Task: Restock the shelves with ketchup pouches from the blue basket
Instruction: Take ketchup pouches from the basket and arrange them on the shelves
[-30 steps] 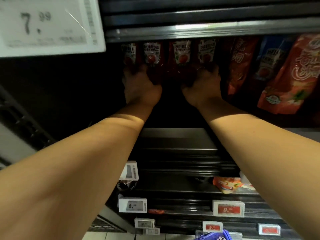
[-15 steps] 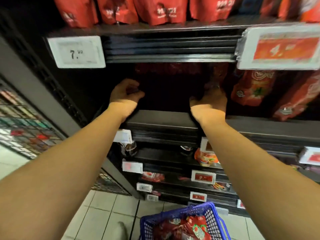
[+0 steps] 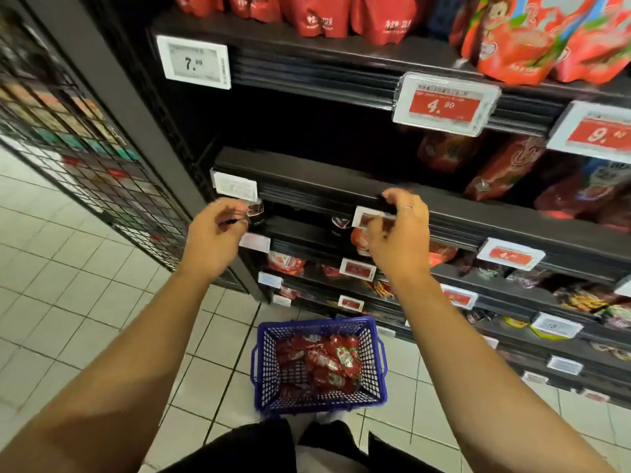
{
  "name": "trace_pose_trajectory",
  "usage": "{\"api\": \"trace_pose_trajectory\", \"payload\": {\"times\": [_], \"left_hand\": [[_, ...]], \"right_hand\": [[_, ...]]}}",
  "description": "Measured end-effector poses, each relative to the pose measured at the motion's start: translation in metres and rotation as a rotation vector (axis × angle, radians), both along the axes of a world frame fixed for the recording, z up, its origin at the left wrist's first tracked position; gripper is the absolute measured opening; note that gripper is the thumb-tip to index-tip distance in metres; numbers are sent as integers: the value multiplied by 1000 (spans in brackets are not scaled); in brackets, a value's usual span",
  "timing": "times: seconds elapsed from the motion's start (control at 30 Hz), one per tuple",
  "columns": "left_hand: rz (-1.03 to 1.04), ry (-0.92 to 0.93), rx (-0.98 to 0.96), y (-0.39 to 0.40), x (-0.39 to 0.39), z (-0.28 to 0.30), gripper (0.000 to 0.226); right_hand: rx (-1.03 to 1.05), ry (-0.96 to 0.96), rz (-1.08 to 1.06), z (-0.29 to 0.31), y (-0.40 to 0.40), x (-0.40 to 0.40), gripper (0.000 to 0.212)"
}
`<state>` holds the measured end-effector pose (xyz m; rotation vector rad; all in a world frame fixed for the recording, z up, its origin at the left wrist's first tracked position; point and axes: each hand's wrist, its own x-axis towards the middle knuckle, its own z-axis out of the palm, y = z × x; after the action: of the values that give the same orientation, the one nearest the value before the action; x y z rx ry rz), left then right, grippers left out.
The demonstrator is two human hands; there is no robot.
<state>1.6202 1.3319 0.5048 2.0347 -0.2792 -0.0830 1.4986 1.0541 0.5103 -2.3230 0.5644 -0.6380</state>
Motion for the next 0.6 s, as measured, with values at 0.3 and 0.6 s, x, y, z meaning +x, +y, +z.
{"api": "trace_pose_trajectory", "payload": {"times": [0.3,0.6], "left_hand": [[122,515,294,88,-102,-150,11],[32,893,432,104,-182,-211,23]], "right_hand": [[61,657,16,-90,51,-136,46],[117,992,120,-123,47,-153,53]]}}
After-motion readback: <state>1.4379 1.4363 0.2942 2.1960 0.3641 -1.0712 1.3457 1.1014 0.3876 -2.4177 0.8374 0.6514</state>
